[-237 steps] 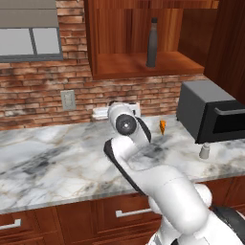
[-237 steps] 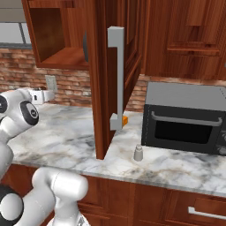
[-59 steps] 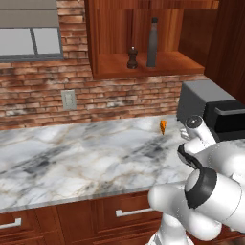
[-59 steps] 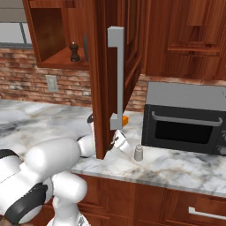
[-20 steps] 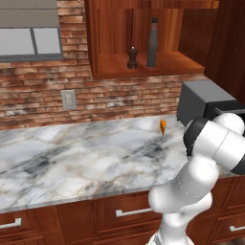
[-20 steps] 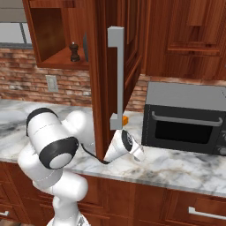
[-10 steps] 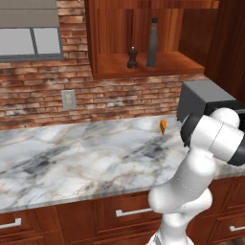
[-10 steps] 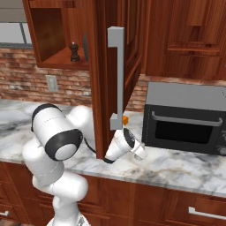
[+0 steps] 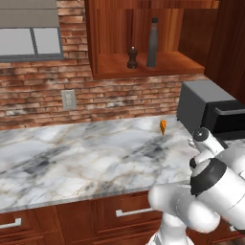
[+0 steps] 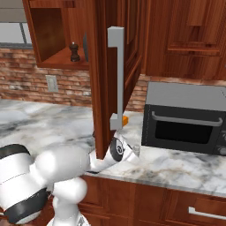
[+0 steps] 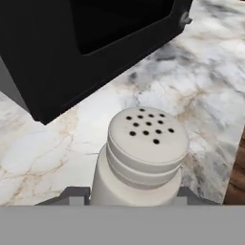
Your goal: There are various items on the counter. Only move the condiments/shakers into the cabinet.
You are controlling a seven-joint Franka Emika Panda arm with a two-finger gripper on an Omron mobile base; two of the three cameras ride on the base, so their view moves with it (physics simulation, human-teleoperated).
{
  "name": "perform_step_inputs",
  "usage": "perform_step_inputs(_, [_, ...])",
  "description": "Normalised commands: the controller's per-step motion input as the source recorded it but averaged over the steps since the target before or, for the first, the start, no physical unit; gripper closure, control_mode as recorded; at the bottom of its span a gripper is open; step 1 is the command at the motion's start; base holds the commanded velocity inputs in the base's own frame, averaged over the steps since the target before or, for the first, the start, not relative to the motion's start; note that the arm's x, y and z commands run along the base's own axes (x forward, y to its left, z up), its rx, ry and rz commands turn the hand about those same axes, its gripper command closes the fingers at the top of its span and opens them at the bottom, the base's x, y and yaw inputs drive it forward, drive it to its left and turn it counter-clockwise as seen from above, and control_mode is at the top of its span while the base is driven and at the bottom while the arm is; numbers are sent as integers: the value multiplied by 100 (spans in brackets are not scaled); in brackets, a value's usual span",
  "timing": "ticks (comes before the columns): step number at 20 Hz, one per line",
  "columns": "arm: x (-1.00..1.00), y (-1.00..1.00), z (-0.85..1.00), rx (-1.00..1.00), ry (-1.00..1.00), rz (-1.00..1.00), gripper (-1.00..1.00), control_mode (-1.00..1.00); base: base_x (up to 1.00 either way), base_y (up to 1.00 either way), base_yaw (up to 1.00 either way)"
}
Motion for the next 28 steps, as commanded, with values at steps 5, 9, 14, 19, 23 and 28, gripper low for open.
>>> perform_step_inputs(5, [-51, 21, 100, 0, -1, 6, 100, -100, 0, 0, 0])
perform_step_inputs(9, [-41, 18, 100, -1, 0, 8, 100, -100, 0, 0, 0])
perform_step_inputs(14, [-17, 20, 100, -2, 0, 0, 100, -100, 0, 0, 0])
perform_step_inputs(19, [-12, 34, 100, -4, 3, 10, 100, -100, 0, 0, 0])
perform_step_inputs(23, [-52, 92, 58, -17, 19, 35, 100, -100, 0, 0, 0])
perform_step_inputs(28, [-21, 62, 72, -4, 5, 29, 100, -100, 0, 0, 0])
